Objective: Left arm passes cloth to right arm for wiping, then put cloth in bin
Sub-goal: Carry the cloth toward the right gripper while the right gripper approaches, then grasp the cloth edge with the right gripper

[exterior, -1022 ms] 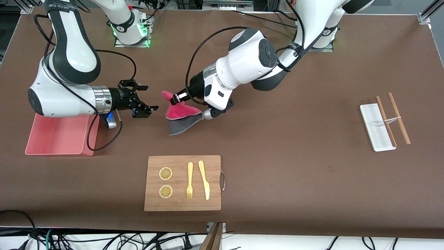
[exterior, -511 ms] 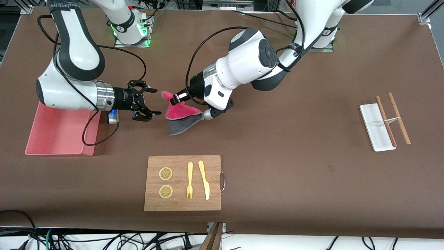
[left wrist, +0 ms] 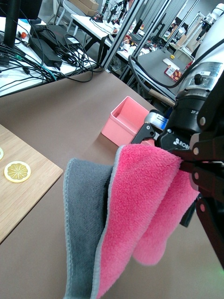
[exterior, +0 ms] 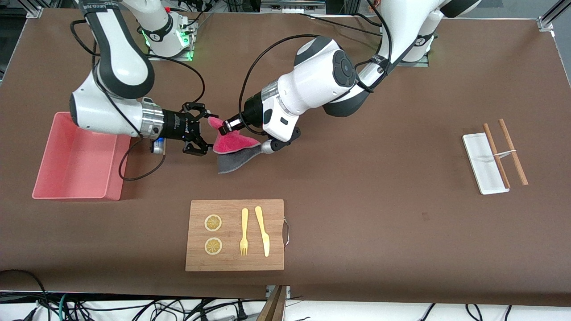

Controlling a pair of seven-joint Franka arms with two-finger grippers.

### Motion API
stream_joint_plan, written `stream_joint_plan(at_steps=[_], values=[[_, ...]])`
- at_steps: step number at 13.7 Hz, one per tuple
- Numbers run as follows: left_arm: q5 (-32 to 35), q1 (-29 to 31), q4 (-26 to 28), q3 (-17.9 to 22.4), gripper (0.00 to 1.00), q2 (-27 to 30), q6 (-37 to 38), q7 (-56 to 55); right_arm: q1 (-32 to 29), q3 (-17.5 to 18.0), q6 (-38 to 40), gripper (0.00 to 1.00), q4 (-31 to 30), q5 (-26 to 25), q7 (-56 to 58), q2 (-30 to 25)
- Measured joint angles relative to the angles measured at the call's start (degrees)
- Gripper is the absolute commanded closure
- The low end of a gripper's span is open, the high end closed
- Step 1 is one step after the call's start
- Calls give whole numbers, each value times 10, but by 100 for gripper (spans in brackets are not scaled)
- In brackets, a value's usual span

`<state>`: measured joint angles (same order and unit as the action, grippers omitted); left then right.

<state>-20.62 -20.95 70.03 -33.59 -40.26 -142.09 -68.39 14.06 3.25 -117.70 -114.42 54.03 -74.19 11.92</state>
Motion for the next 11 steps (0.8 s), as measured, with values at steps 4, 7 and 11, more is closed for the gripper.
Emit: stream_joint_plan(at_steps=[4,7,11], values=[[0,0,0,0,100,0,0,0,1,3,4,0,-8,2,-4,-2],[0,0,0,0,100,0,0,0,1,3,26,0,-8,2,-4,-9],[0,0,0,0,100,0,0,0,1,2,37,0,-8,3,-4,-16]])
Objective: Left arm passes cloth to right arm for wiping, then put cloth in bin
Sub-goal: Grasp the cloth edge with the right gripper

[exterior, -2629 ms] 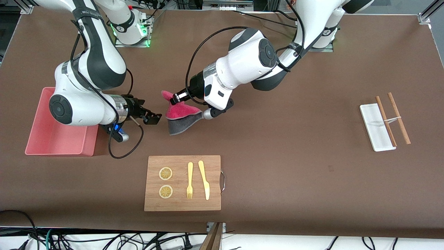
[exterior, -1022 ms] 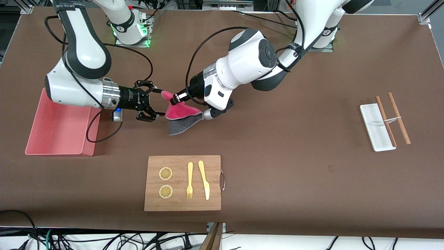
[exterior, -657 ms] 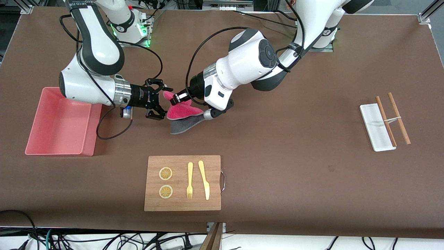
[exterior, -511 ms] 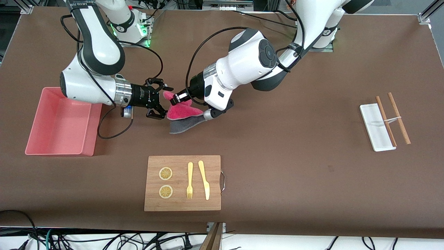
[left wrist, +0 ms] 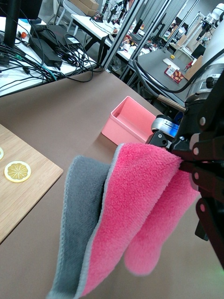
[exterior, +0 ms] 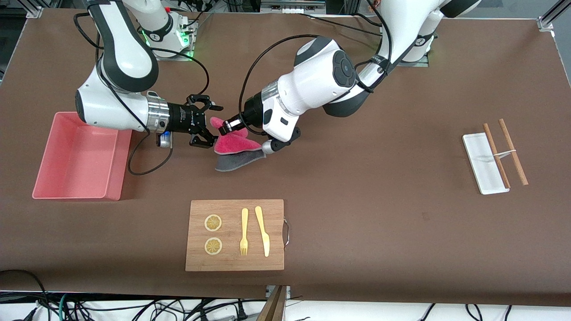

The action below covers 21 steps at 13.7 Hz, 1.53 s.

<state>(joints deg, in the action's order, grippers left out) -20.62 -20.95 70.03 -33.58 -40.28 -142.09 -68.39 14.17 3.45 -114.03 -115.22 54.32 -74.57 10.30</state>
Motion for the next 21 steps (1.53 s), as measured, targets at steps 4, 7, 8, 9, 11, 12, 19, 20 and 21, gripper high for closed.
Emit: stream_joint_plan(at_steps=[4,7,8,9,11,12,19,20,21], values=[[0,0,0,0,100,0,0,0,0,0,57,4,0,0,0,-6],[0,0,0,0,100,0,0,0,0,0,60,100,-1,0,0,-9],[0,0,0,1,100,0,0,0,0,0,61,100,-1,0,0,-9],[0,0,0,1,100,0,0,0,0,0,62,100,-2,0,0,-9],[0,0,0,1,100,0,0,0,0,-1,62,100,-2,0,1,-9],[0,0,0,1,100,0,0,0,0,-1,62,100,-2,0,2,-9],[0,0,0,1,100,0,0,0,0,-2,62,100,-2,0,21,-4],[0,0,0,1,100,0,0,0,0,-2,62,100,-2,0,23,-4],[0,0,0,1,98,0,0,0,-1,-3,62,100,-2,0,28,-4]])
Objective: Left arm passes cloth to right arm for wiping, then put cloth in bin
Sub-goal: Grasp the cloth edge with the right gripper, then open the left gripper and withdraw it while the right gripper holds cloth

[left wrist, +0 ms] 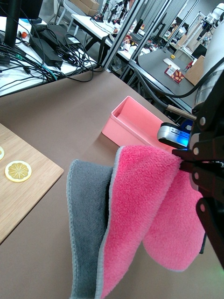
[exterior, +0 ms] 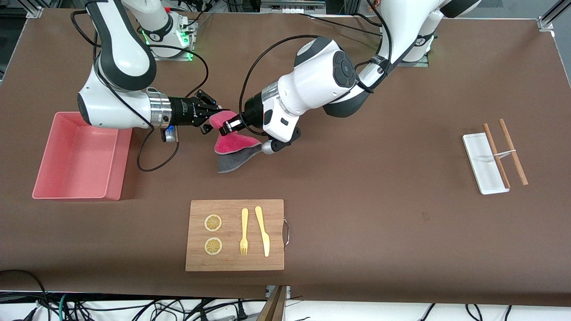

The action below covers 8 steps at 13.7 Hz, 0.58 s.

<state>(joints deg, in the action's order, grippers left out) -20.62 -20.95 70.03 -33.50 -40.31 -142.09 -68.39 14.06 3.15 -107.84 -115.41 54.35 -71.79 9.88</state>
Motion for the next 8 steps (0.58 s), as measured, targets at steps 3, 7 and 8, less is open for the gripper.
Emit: stream_joint_plan(at_steps=[3,7,8], values=[[0,0,0,0,65,0,0,0,-5,-16,17,100,4,0,22,0],[0,4,0,1,50,0,0,0,-11,-44,61,100,16,-4,47,0],[0,5,0,1,22,0,0,0,-11,-44,62,100,16,-6,49,0]])
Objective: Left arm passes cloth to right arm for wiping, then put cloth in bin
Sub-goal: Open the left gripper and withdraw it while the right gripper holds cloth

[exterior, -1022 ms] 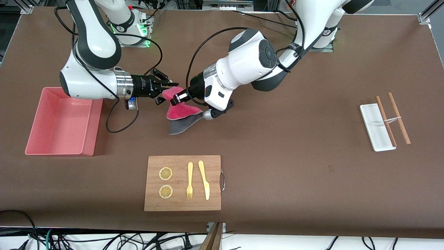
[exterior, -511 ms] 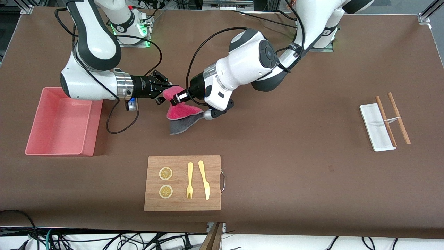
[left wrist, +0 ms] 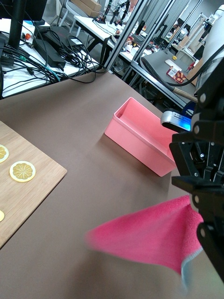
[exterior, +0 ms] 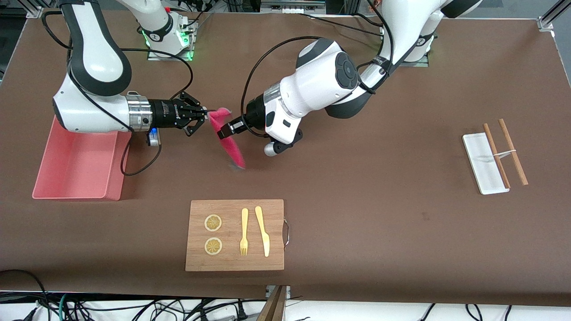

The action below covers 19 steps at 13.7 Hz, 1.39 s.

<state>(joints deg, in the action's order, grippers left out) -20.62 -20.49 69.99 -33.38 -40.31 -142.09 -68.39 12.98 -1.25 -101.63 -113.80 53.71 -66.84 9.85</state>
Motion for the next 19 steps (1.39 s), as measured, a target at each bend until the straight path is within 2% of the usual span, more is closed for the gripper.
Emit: stream_joint_plan(at_steps=[1,3,5,8,10,12,15,19], values=[[0,1,0,0,0,0,0,0,0,0,0,100,0,-1,1,0],[0,9,-1,1,0,0,0,1,0,1,1,100,0,-4,1,0],[0,23,-2,3,0,2,1,1,3,3,1,100,0,-28,3,1],[0,59,0,4,0,10,18,1,17,10,1,100,1,-95,35,9],[0,102,14,4,0,28,35,11,42,13,0,100,11,-157,70,28],[0,156,22,4,0,56,108,49,71,14,-2,100,29,-221,97,56],[3,236,24,5,0,111,282,143,124,15,-6,100,61,-332,107,101],[100,320,33,4,0,183,488,268,152,12,-12,100,85,-438,128,142]])
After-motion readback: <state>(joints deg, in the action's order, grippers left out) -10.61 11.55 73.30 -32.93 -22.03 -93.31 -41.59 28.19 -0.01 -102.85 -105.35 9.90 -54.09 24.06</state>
